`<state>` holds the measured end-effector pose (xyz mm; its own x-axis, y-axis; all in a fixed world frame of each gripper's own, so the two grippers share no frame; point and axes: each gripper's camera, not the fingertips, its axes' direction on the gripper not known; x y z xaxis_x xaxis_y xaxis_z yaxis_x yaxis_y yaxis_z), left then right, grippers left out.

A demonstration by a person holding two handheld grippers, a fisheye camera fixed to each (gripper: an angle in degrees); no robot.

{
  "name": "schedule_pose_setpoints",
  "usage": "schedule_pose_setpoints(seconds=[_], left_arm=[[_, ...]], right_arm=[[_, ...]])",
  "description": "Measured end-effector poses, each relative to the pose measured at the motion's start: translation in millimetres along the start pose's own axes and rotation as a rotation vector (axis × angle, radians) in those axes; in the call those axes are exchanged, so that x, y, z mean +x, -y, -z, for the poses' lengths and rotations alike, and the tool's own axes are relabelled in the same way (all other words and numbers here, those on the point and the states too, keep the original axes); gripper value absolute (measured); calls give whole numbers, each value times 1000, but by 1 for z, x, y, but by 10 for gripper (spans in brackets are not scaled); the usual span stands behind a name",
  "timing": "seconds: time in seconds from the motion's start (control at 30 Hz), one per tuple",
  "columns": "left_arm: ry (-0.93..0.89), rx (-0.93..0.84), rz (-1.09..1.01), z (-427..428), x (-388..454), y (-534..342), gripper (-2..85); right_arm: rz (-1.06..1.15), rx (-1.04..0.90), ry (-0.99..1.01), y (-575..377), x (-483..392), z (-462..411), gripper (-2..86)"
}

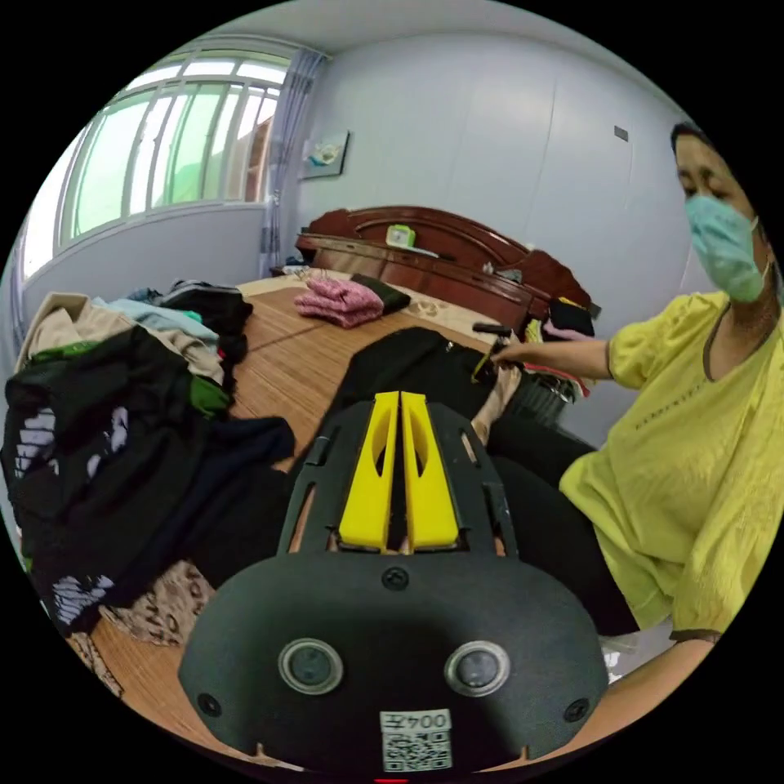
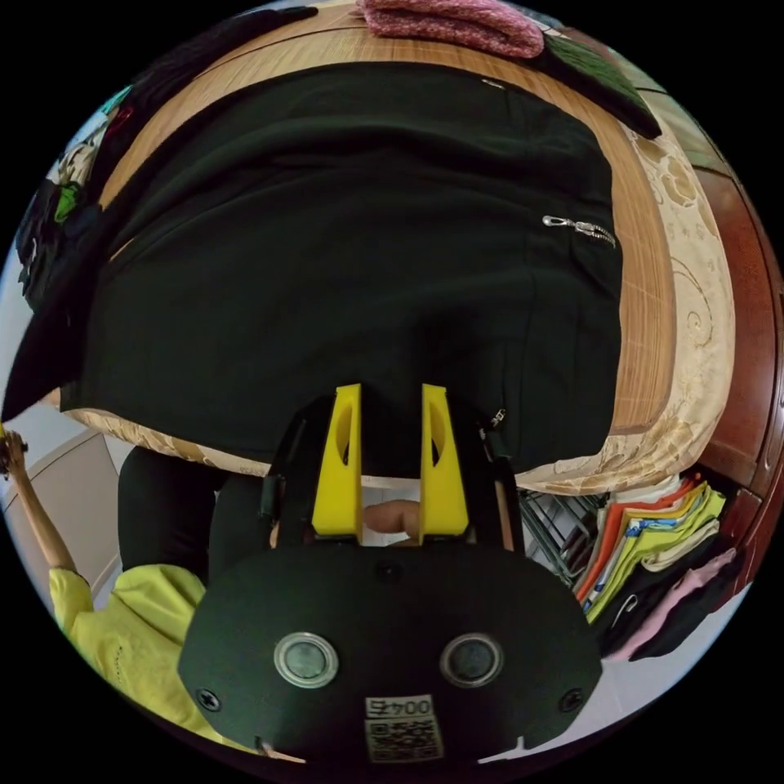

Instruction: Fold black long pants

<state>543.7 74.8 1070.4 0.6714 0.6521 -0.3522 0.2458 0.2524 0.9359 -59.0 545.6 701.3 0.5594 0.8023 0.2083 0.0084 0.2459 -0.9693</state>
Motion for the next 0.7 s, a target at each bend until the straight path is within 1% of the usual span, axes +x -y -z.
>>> schedule_pose_setpoints(seconds=[0.03, 0.1, 0.13, 0.17, 0.2, 0.27, 0.3, 0.33, 0.37, 0.4, 0.47, 0.57, 0.7], left_arm=[[7, -41, 7, -16, 12, -23, 9], [21, -66, 48, -38, 28, -58, 10], [33, -60, 85, -50, 36, -79, 10], [41, -52, 108, -55, 40, -89, 10], [61, -39, 147, -64, 46, -107, 10], [92, -4, 198, -72, 55, -129, 9], [115, 29, 235, -75, 59, -142, 10], [128, 66, 272, -77, 61, -153, 10], [133, 80, 286, -78, 61, -158, 10], [153, 97, 305, -79, 62, -167, 10], [189, 117, 325, -79, 61, -179, 10], [181, 150, 351, -79, 54, -197, 10], [201, 191, 382, -78, 44, -225, 10]], right_arm=[[-11, 41, 4, -6, -5, -7, 107], [-45, 80, 28, -17, -11, -16, 94], [-75, 124, 68, -26, -16, -19, 82], [-93, 209, 160, -38, -24, -18, 89], [-90, 247, 226, -44, -29, -17, 93], [-9, 316, 554, -64, -65, -19, 140], [24, 325, 639, -67, -78, -22, 149], [91, 328, 796, -74, -105, -30, 158], [156, 285, 927, -78, -136, -42, 160], [188, 251, 980, -79, -152, -49, 162], [248, 143, 1133, -84, -212, -80, 165], [224, 15, 1235, -87, -272, -121, 165], [166, -74, 1341, -91, -327, -163, 167]])
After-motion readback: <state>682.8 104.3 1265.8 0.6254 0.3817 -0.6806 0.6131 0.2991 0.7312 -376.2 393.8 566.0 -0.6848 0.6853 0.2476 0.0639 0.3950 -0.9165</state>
